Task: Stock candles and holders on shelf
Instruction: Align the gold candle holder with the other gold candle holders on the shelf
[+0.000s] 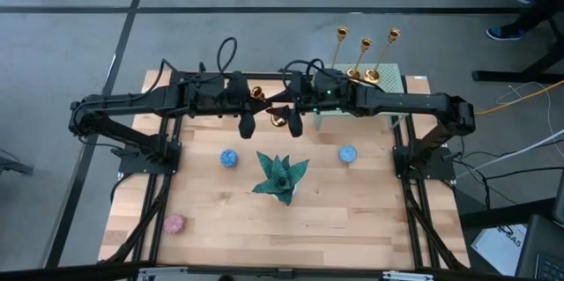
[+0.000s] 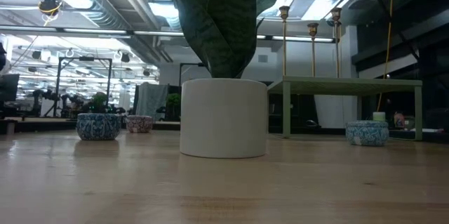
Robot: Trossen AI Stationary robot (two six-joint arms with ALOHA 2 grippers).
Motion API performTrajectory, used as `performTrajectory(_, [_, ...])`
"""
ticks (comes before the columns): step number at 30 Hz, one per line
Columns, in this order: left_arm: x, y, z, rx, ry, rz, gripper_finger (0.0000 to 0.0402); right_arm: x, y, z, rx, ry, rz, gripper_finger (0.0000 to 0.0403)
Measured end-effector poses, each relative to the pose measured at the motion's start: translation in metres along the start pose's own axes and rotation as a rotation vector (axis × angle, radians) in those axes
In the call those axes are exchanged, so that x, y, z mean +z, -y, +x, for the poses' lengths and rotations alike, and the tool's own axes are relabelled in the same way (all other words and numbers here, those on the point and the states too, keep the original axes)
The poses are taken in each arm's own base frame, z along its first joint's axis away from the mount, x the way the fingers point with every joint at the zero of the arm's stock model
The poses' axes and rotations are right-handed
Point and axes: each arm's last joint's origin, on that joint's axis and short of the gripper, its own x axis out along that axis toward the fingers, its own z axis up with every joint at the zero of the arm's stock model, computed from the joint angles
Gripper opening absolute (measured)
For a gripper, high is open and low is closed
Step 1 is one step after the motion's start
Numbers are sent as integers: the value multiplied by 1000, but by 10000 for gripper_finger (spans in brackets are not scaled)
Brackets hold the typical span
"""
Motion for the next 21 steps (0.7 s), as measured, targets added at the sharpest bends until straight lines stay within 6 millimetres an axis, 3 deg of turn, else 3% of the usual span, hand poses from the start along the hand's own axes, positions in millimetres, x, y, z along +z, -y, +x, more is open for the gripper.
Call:
performTrajectory(11, [0,0,0,-5,0,0,19,-3,0,0,2,-28,-6,21])
performTrajectory(15, [0,0,0,-3,5,15,43,-1,-1,-4,15,-33,6,19])
performTrajectory(21, [5,1,-3,-18,44,-1,105,16,-6,-38,-19,-25,1,23])
